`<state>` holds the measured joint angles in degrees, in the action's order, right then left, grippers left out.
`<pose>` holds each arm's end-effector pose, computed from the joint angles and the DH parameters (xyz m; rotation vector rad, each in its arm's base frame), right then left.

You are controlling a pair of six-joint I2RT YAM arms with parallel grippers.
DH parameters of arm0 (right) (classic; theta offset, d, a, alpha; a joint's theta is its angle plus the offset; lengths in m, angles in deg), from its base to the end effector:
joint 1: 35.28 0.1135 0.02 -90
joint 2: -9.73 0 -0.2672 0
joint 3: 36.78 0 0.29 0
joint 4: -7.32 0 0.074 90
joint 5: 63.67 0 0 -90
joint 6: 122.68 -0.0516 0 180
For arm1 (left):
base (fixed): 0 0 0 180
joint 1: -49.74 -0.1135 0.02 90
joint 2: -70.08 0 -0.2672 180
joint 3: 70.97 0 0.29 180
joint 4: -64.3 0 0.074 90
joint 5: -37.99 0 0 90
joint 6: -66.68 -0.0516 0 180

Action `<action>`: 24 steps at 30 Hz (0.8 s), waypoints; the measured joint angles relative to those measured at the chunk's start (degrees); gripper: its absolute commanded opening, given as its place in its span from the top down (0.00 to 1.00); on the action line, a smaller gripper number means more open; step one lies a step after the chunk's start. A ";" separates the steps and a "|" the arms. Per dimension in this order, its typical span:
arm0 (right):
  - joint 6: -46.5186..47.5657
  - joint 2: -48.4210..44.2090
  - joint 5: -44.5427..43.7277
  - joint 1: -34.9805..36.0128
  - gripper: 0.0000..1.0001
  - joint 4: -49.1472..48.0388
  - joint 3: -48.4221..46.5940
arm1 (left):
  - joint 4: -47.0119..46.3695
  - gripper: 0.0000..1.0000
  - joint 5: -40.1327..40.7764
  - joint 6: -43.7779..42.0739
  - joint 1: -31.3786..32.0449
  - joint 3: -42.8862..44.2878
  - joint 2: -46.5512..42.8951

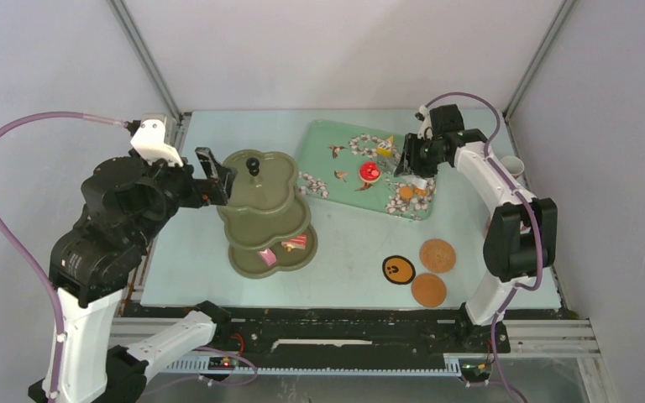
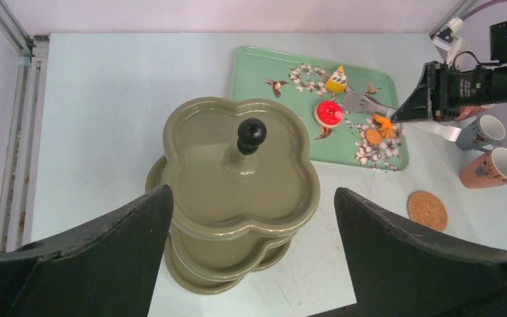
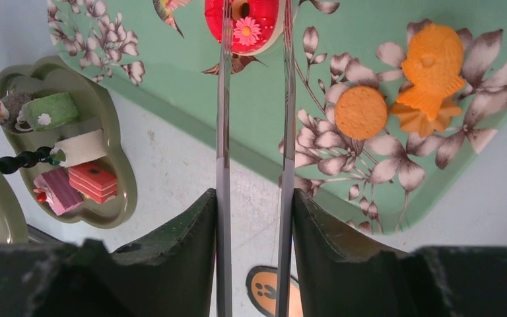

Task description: Serve the afternoon tea

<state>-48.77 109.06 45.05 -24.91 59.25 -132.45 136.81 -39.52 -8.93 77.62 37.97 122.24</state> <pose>0.4123 0.0923 0.2573 -0.0028 2.5715 0.5941 0.1243 -0.0531 0.5334 0.0648 1.8492 -0.3153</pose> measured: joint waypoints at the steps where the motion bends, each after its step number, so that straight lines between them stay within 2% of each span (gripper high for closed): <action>1: -0.04 1.16 0.44 -0.02 0.56 0.04 -0.63 | 0.00 0.00 0.00 -0.09 0.00 0.00 0.09; 11: -5.90 5.42 9.18 -3.48 0.56 -0.76 -1.22 | 0.17 0.00 0.02 -0.94 0.00 0.00 0.90; 16: -10.36 5.68 15.28 -6.80 0.56 -3.32 0.20 | 0.15 0.00 -0.02 -0.92 0.00 0.00 0.98; 24: -12.41 5.79 21.07 -9.84 0.57 -4.57 2.05 | 0.02 0.01 -0.24 -0.92 0.00 0.00 1.73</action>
<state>-61.19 114.86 66.12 -34.75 54.68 -130.39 136.84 -39.76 -9.85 77.62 37.97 123.97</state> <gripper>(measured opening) 0.446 0.996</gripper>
